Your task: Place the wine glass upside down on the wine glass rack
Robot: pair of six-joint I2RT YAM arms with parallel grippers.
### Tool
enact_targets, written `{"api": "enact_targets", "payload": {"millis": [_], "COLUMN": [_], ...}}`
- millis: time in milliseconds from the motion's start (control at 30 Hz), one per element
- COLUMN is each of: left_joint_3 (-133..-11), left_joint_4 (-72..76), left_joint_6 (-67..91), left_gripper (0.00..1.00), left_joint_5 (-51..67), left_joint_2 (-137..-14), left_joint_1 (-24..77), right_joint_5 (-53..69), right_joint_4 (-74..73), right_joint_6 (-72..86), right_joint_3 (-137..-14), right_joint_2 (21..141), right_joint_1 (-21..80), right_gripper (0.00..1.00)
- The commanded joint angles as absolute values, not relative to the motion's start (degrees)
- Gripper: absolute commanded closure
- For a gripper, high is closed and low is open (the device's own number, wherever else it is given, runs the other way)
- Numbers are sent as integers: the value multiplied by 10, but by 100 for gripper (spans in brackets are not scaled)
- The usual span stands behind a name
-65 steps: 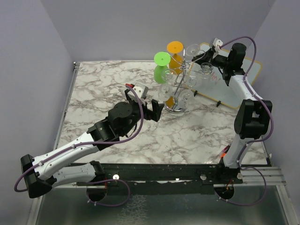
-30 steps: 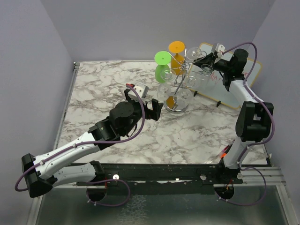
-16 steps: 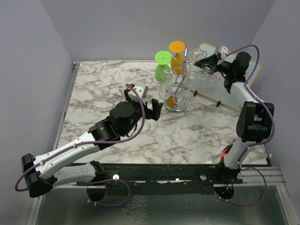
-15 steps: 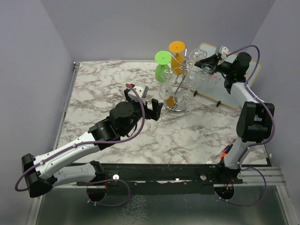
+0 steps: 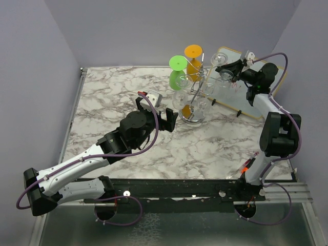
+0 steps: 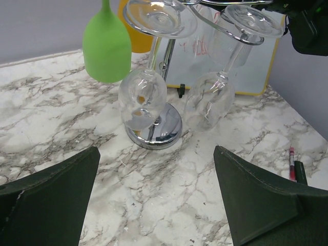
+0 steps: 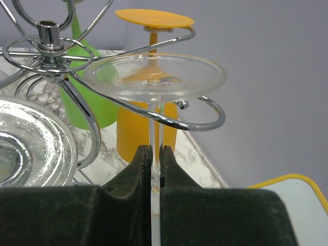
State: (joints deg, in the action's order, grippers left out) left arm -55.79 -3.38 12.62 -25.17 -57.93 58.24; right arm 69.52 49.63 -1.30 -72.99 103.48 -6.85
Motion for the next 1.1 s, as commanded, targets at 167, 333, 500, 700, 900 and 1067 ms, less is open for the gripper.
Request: {"api": "enact_targets", "payload": {"millis": [167, 333, 500, 700, 900, 1067], "left_joint_3": [-559, -558, -560, -561, -564, -568], "left_joint_4": [-50, -50, -50, -51, -50, -52], "left_joint_6": [127, 129, 130, 130, 128, 127], "left_gripper": [6, 6, 6, 6, 6, 6], "left_joint_5": [-267, -265, -263, -263, -263, -261], "left_joint_2": [-573, -572, -574, -576, -581, -585], "left_joint_1": [582, 582, 582, 582, 582, 582], "right_joint_5": [603, 596, 600, 622, 649, 667], "right_joint_4": [581, 518, 480, 418, 352, 301], "right_joint_6": [80, 62, 51, 27, -44, -66], "right_joint_3": [-736, -751, -763, -787, -790, -810], "right_joint_2": [1038, 1044, 1052, 1064, 1057, 1062], "right_joint_1": [-76, -76, -76, -76, -75, -75], "right_gripper": [99, 99, 99, 95, 89, 80]}}
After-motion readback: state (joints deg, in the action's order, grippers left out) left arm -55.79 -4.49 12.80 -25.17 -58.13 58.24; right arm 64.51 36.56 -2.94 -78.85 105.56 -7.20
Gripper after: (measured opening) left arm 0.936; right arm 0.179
